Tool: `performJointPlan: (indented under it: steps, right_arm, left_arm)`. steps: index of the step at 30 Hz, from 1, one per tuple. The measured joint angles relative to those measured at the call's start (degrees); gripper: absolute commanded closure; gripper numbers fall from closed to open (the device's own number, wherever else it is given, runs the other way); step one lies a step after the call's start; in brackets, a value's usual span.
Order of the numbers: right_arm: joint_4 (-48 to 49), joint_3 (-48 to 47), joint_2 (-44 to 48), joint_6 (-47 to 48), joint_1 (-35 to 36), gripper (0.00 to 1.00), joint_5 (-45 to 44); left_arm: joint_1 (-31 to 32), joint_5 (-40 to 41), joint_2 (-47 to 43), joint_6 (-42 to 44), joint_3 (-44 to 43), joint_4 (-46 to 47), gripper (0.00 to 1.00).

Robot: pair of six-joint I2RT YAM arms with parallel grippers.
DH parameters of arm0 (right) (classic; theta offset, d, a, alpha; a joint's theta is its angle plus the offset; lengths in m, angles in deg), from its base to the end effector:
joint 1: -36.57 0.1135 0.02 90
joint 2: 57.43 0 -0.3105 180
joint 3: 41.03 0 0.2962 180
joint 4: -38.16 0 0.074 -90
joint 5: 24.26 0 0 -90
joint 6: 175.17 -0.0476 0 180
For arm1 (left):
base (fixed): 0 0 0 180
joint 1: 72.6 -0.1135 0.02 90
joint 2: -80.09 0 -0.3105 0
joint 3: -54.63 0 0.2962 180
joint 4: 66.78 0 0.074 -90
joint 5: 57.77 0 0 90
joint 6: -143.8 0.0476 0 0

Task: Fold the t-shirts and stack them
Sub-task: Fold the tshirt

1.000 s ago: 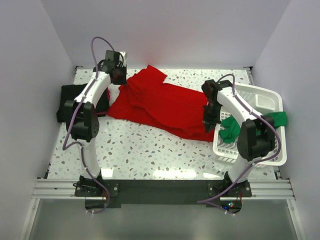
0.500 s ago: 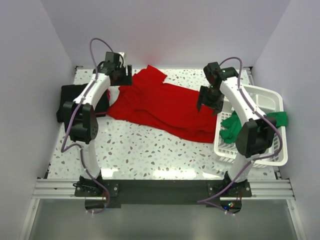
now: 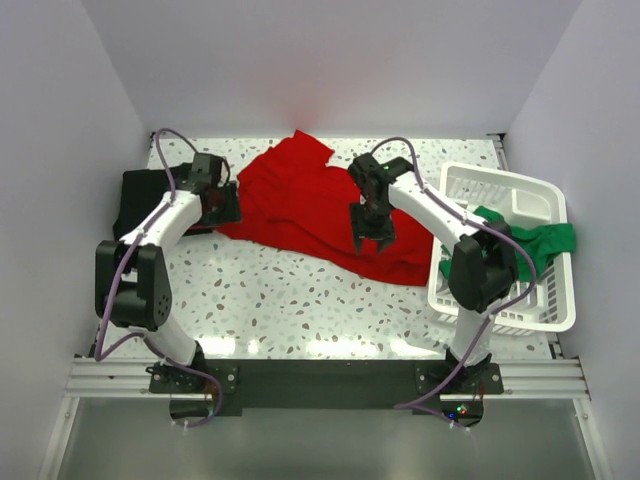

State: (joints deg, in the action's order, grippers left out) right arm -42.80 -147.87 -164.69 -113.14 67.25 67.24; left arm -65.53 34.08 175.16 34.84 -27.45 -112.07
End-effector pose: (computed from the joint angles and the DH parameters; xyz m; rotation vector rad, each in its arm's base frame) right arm 0.3662 0.2187 0.2876 -0.0744 3.0188 0.1459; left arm 0.3971 -0.0477 0.2528 -0.2803 2.5772 -0.1251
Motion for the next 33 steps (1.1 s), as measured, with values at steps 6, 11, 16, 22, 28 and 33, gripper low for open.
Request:
performJointPlan:
  steps: [6,11,16,22,28,33]
  right_arm:
    - [4.9,4.8,-3.0,0.9,-0.2,0.46,1.4]
    - [8.6,6.8,-5.4,1.3,-0.4,0.46,1.7]
    - [10.7,6.8,-7.9,1.7,-0.4,0.46,2.3]
    - [11.5,6.8,-8.5,2.4,-0.4,0.46,2.5]
    - [11.6,6.7,-9.4,2.8,-0.4,0.45,1.6]
    - [11.5,6.1,-11.2,3.1,-0.4,0.45,0.3]
  left_arm:
    - [-0.6,1.8,-0.2,-0.7,4.3,0.2,0.45]
    - [-1.3,2.3,-0.2,-1.7,7.4,2.4,0.44]
    - [-1.6,3.6,-0.2,-3.1,8.5,5.2,0.43]
    - [-1.7,4.9,0.0,-4.3,10.6,9.6,0.43]
    - [-1.8,6.0,2.4,-5.4,11.1,13.1,0.43]
    - [-1.8,7.1,4.4,-6.0,11.1,14.8,0.5]
